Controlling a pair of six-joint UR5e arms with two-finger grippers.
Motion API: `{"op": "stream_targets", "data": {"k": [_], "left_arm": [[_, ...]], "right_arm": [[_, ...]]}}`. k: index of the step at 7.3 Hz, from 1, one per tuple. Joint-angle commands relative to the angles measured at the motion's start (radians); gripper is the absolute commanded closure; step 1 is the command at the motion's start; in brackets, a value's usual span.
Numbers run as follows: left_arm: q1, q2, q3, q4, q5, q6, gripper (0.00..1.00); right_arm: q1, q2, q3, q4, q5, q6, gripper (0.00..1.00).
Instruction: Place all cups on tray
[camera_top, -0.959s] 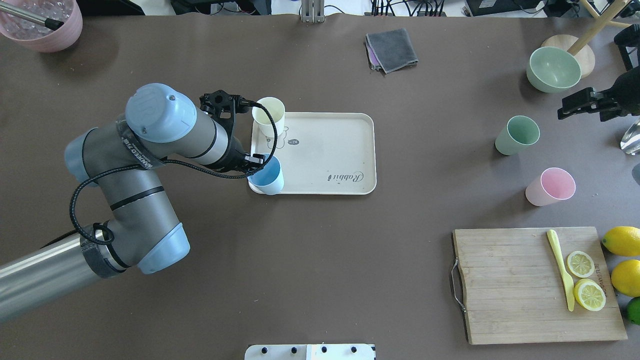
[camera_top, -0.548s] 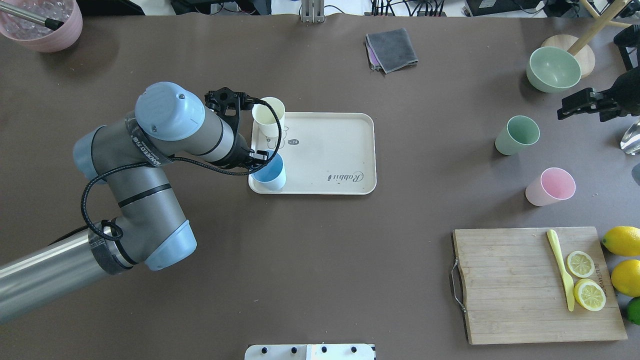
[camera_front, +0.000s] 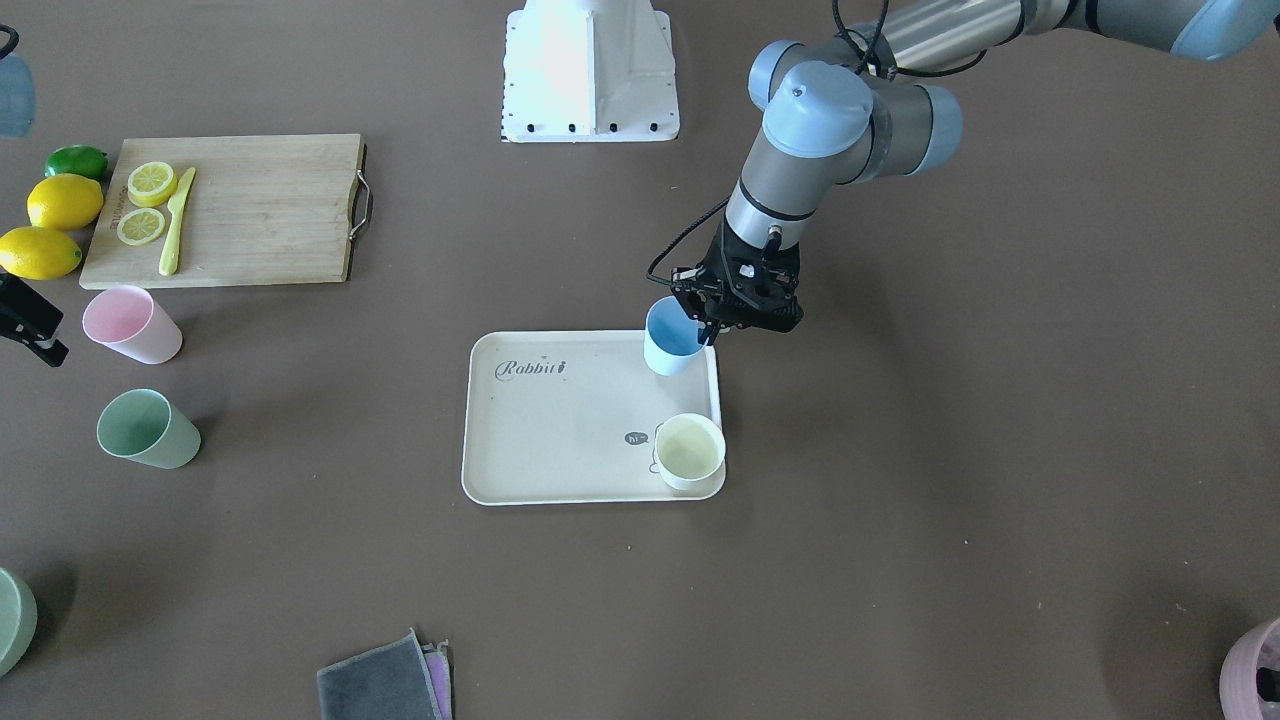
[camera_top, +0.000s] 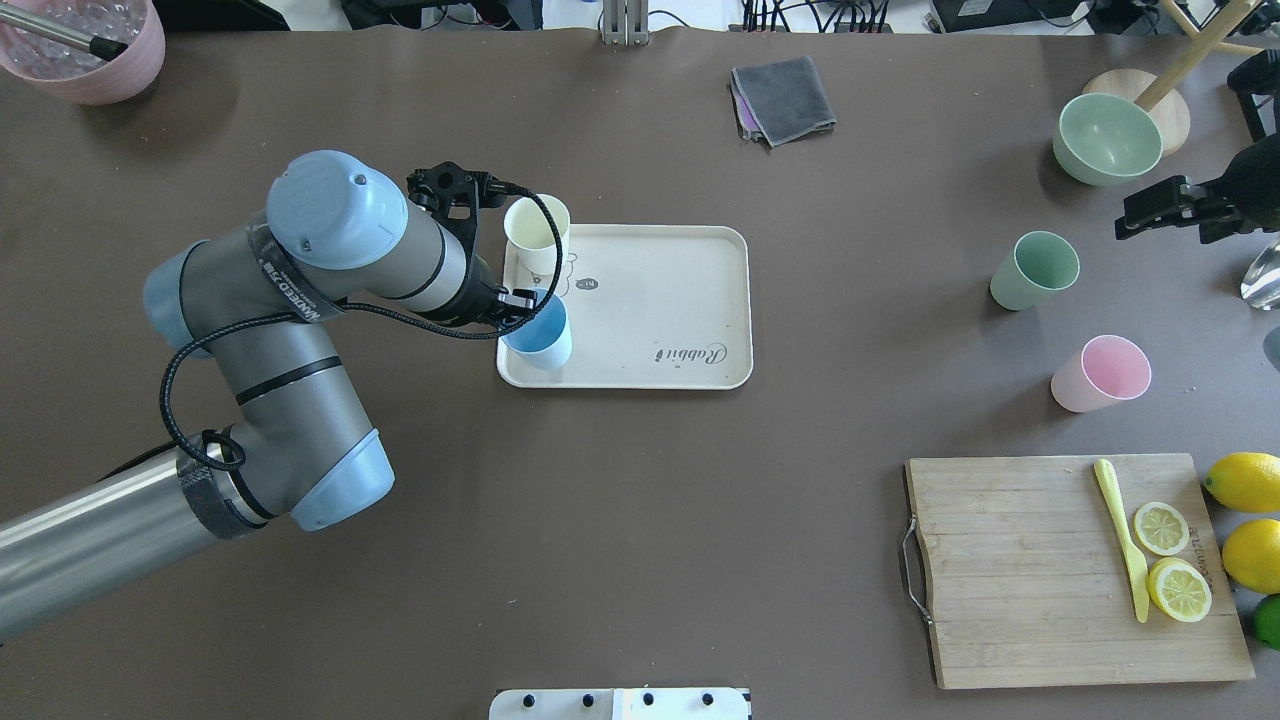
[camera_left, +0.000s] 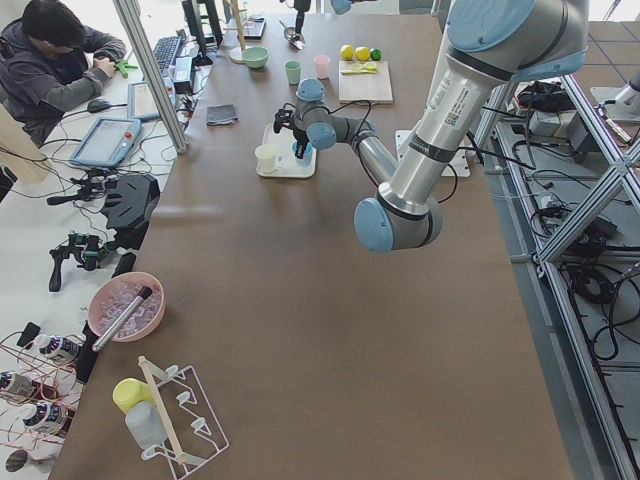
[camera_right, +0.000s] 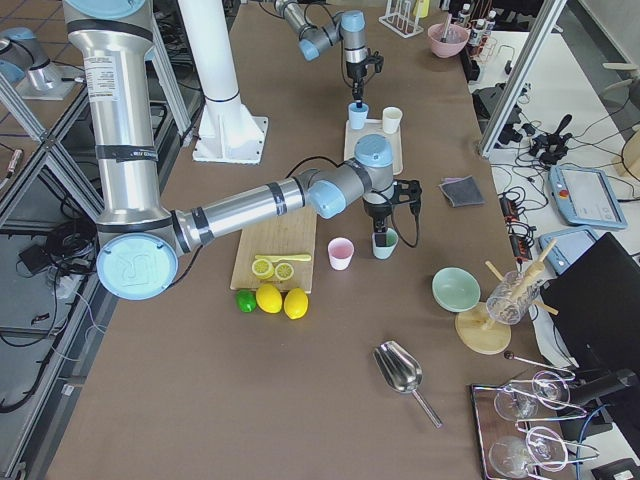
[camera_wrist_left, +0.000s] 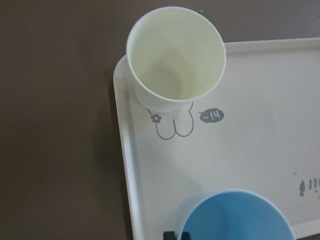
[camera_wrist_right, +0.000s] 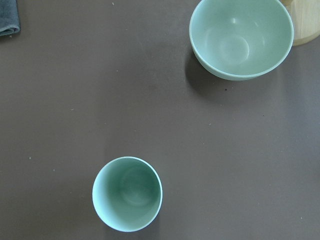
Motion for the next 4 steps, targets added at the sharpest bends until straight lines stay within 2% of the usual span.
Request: {"op": "stream_targets", "data": {"k": [1, 2, 4], "left_arm": [[-0.002, -0.001, 0.001, 0.000, 0.000, 0.003, 0.44], [-0.003, -0.003, 0.001, 0.000, 0.000, 0.005, 0.28], [-0.069, -0.003, -0.021, 0.003, -0.006, 0.012, 0.02]], "right_arm": [[0.001, 0.000, -0.001, 0.000, 0.000, -0.006, 0.00], [0.001, 0.002, -0.001, 0.000, -0.002, -0.006, 0.00], [-0.008, 0.029, -0.010, -0.009, -0.003, -0.006, 0.00]]}}
